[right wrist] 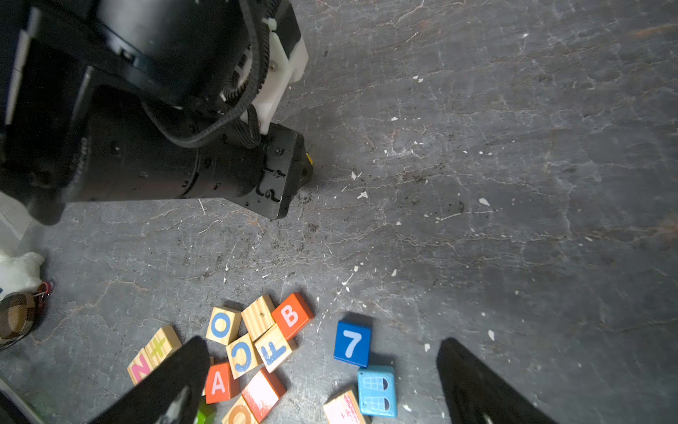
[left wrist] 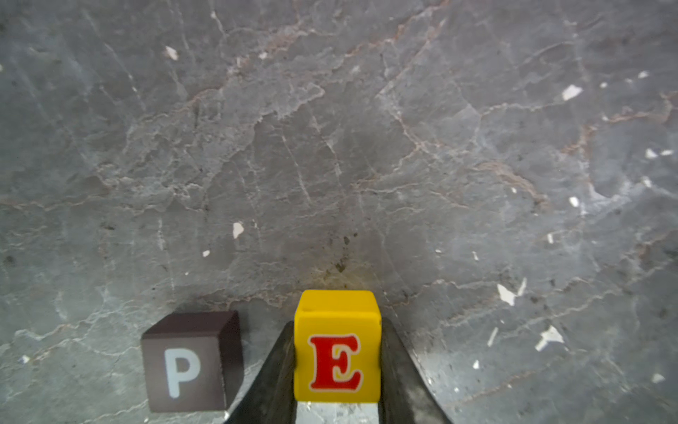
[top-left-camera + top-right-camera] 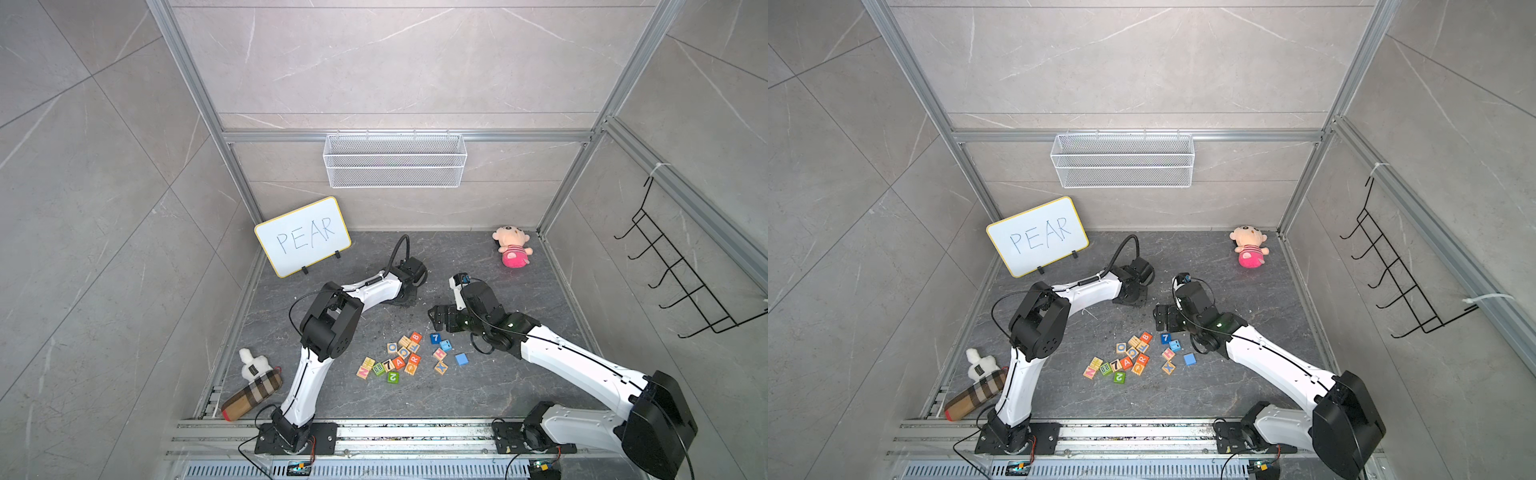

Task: Spell the uppercase word “pear” with letter blocks
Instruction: Adjust the letter block at the center of the board.

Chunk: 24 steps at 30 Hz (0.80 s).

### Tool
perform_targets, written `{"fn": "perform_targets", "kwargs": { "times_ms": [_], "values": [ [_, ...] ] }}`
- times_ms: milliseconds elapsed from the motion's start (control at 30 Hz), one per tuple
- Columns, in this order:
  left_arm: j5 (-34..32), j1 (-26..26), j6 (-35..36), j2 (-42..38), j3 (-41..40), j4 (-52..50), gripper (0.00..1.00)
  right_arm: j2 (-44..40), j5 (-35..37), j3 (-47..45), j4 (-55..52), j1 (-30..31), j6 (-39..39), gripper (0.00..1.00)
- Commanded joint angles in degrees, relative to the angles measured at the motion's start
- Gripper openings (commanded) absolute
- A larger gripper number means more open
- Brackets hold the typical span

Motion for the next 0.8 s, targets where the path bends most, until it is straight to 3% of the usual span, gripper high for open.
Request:
{"fn": "perform_targets", "kwargs": {
  "times_ms": [0, 767],
  "values": [
    [0.9, 0.1, -0.4, 1.1, 1.4, -0.7, 0.16, 0.2, -0.1, 0.0, 0.8, -0.1, 0.5, 0.99],
    [0.8, -0.4, -3.6, -3.1, -2.9, -0.6, 0.18, -0.5, 0.0, -0.8, 1.2, -0.1, 0.7, 0.99]
  ]
}}
